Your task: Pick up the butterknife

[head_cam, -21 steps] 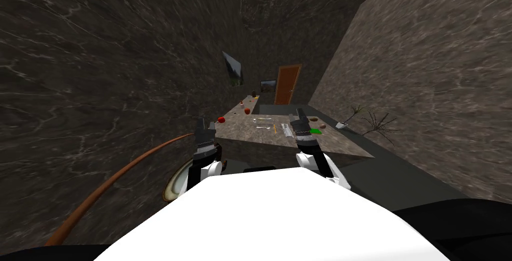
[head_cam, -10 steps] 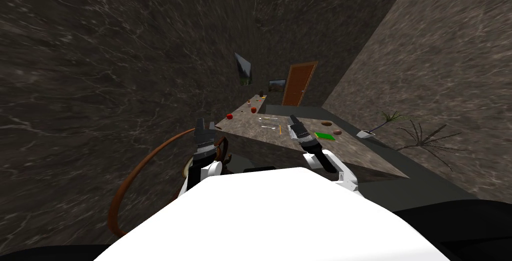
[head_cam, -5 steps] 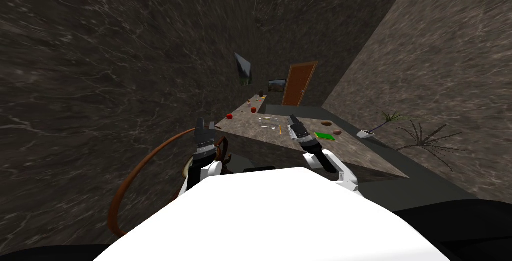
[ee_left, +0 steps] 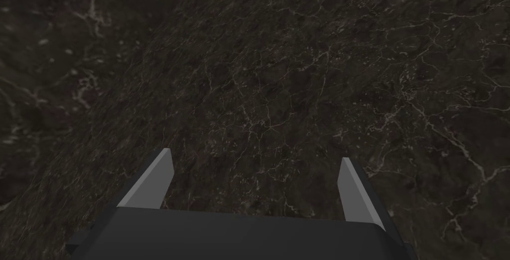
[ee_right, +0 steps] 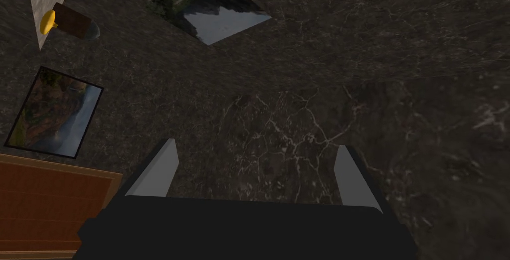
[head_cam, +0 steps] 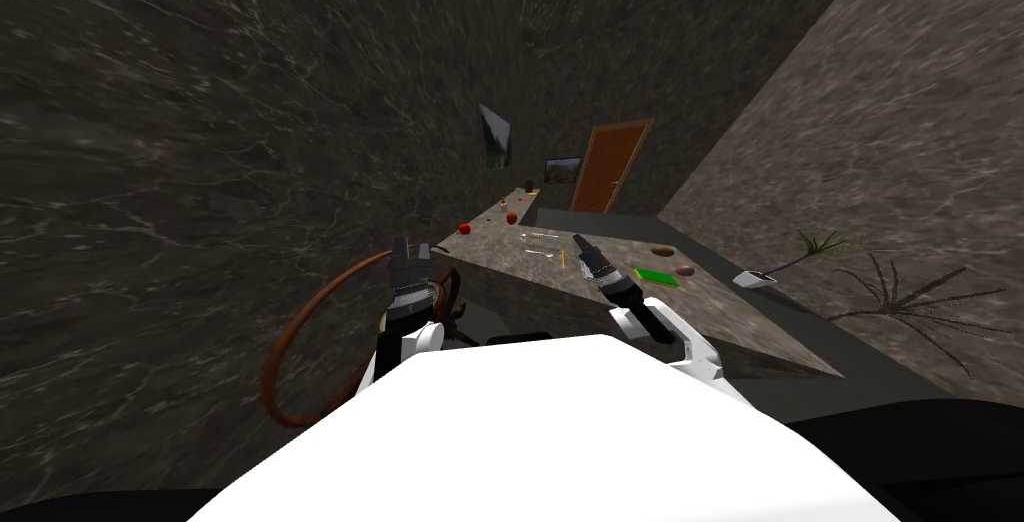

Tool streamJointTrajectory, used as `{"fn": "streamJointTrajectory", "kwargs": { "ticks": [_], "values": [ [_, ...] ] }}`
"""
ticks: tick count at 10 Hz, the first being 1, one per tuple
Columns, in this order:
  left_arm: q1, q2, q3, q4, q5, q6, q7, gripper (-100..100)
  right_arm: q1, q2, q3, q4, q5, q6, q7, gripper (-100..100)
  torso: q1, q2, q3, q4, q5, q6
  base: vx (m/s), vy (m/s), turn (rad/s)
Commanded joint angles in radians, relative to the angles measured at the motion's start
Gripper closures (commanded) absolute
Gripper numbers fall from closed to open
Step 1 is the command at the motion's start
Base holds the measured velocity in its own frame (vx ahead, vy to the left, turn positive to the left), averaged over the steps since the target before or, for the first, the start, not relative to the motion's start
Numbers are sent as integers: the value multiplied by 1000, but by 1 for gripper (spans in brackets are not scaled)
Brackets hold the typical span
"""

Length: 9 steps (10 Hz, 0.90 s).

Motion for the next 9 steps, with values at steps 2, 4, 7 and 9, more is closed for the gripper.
{"fn": "streamJointTrajectory", "kwargs": {
  "ticks": [2,4,7,9],
  "values": [
    [0,0,0,0,0,0,0,0,-3,-78,30,36,15,31,23,-100,-1,0,0,0,0,0,-85,-91,209],
    [0,0,0,0,0,0,0,0,-2,-124,43,54,22,43,32,-100,0,0,0,0,0,0,-74,-65,160],
    [0,0,0,0,0,0,0,0,0,-206,69,95,39,65,49,-100,1,-2,-1,0,0,0,-56,-55,202],
    [0,0,0,0,0,0,0,0,5,-274,95,143,57,85,66,-100,1,-2,-1,0,0,0,-74,-59,245]
  ]
}}
